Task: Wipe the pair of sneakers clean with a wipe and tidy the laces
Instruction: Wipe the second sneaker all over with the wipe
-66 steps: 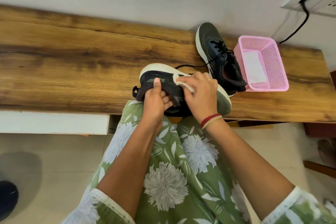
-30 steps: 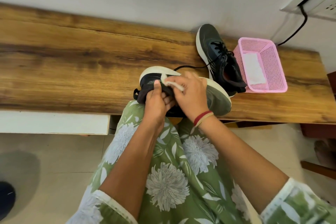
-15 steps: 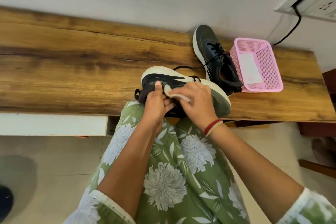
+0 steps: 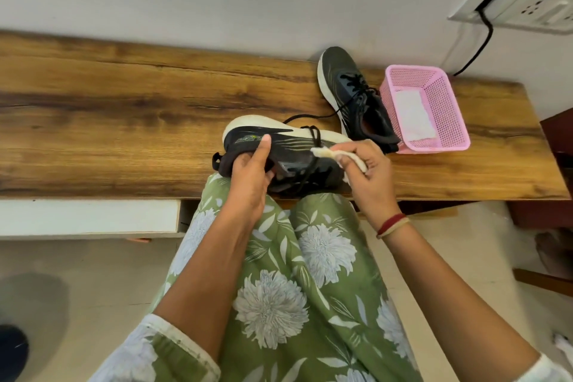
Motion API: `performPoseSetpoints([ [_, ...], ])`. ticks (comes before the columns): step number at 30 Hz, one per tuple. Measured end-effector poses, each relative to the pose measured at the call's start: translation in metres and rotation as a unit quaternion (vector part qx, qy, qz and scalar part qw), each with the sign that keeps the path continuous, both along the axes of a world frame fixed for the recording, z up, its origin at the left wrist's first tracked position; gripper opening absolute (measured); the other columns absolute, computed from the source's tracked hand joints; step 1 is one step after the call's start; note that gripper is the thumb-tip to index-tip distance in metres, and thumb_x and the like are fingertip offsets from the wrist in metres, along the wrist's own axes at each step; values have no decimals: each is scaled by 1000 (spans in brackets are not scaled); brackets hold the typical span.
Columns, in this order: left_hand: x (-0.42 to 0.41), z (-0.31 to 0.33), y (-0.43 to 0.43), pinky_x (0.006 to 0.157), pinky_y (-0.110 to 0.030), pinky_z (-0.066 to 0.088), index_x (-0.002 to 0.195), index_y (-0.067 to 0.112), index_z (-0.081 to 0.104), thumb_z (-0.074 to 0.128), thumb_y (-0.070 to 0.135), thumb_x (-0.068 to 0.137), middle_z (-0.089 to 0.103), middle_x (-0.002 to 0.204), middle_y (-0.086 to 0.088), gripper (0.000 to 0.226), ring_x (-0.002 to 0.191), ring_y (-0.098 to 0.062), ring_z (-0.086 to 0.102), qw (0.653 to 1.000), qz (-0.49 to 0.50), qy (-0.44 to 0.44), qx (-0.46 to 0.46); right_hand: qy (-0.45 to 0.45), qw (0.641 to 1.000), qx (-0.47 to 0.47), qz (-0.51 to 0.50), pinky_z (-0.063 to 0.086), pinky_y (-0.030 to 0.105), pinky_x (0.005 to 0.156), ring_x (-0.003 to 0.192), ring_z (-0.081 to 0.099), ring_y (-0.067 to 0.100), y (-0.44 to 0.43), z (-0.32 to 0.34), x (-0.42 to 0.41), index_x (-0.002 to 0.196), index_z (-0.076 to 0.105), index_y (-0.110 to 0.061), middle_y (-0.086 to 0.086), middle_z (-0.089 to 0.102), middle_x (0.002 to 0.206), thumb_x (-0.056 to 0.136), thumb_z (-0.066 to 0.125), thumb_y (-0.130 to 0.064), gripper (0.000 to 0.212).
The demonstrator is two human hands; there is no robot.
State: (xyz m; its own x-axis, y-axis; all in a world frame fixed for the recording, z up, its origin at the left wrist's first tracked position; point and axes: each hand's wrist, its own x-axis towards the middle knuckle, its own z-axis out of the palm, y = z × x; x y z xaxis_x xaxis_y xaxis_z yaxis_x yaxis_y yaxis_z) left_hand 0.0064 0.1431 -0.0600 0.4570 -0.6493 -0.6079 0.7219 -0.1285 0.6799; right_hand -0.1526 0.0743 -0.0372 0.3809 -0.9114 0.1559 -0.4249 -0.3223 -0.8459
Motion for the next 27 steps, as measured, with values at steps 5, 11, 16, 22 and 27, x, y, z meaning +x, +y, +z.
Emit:
performPoseSetpoints([
  [5, -2, 0, 2, 88, -31, 52, 114, 3, 61, 70, 8, 82, 69, 109, -10, 34, 100, -20, 67, 999, -21, -42, -8, -88, 987, 71, -111, 48, 33, 79, 88, 57, 12, -16, 13, 16, 85, 62, -32, 2, 62, 95, 90, 54, -8, 25],
  [11, -1, -5, -1, 93, -38, 52, 121, -2, 57, 68, 7, 84, 66, 115, -16, 40, 106, -27, 64, 998, -20, -54, 2, -214, 936, 269, 73, 53, 33, 71, 94, 60, 23, 6, 20, 47, 95, 56, -16, 6, 62, 104, 96, 45, -11, 12],
  [16, -1, -3, -2, 83, -29, 56, 123, -8, 52, 62, 5, 88, 63, 117, -21, 39, 102, -27, 65, 999, -10, -30, 1, 175, 971, -45, 154, 45, 41, 74, 84, 56, 23, -5, 8, 25, 98, 53, -17, 4, 64, 90, 94, 39, -24, 16],
  [22, -1, -2, -3, 90, -34, 54, 123, -5, 53, 63, 6, 87, 64, 117, -19, 39, 106, -26, 64, 1000, -5, -19, 10, 422, 879, -202, 92, 30, 36, 68, 81, 50, 26, -3, 8, -1, 94, 49, -21, -2, 64, 78, 93, 40, -15, 11],
  [27, 0, -1, -2, 83, -29, 56, 119, -3, 55, 62, 5, 88, 65, 115, -17, 33, 102, -23, 65, 1000, 2, -10, 9, 478, 855, -187, 68, 29, 35, 64, 74, 53, 28, -2, 9, -16, 93, 46, -19, 2, 64, 72, 88, 45, -10, 10],
])
